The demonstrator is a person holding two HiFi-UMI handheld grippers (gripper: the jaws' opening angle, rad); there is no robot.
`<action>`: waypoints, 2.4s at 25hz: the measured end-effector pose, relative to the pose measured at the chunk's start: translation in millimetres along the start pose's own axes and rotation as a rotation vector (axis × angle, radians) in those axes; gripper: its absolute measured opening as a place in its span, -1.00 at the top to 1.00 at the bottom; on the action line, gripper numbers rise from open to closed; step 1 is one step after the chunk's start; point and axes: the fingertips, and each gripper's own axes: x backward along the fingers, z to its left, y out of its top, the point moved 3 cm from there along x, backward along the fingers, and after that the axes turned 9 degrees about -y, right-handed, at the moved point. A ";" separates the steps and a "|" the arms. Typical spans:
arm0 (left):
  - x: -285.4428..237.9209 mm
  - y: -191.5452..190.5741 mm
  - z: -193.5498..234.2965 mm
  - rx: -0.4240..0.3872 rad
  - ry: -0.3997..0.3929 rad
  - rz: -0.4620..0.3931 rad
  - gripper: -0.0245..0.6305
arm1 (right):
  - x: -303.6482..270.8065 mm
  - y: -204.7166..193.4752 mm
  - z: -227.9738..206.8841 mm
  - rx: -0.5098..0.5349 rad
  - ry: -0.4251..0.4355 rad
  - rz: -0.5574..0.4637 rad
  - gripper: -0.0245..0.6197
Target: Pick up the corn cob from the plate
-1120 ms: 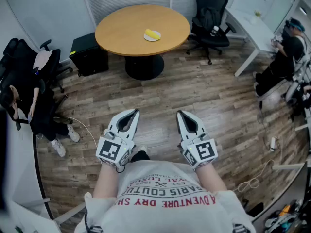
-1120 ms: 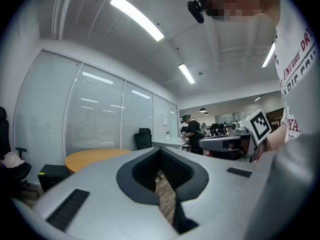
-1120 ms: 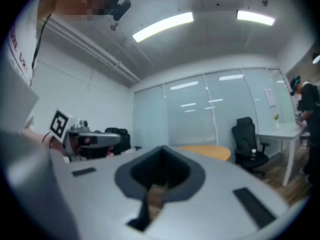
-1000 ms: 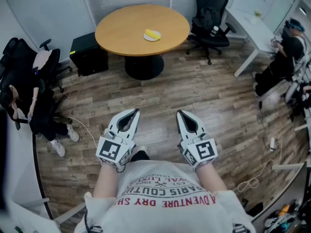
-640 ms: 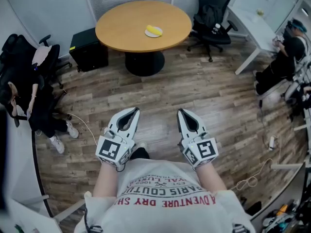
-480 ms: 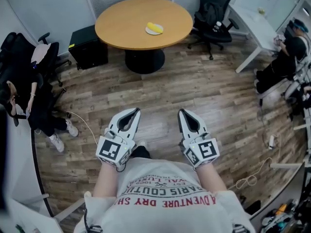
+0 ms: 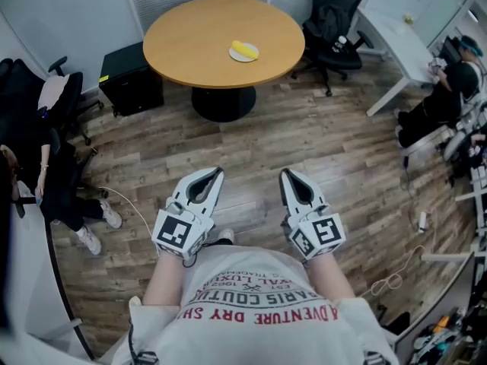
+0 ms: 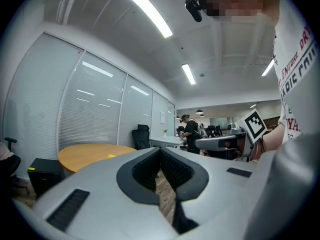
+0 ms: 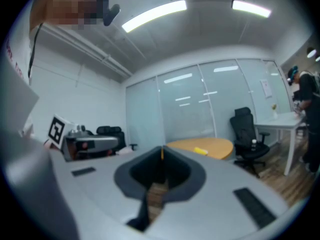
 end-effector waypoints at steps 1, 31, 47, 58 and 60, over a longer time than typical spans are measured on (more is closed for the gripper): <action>-1.4 1.5 11.5 -0.002 0.001 0.009 0.82 | -9.8 -0.2 0.5 0.000 -0.009 0.001 0.83; -244.1 0.5 207.1 0.005 0.251 0.040 0.82 | -311.1 36.7 -189.6 -0.004 0.250 0.073 0.83; -348.8 -16.6 307.3 0.058 0.328 0.073 0.82 | -459.2 27.9 -262.3 0.021 0.299 0.183 0.83; -386.0 -20.8 454.1 0.085 0.308 0.068 0.82 | -601.1 0.6 -256.2 0.083 0.270 0.328 0.83; -388.9 -26.6 474.4 0.097 0.312 0.082 0.82 | -620.7 -7.5 -255.2 0.097 0.276 0.364 0.83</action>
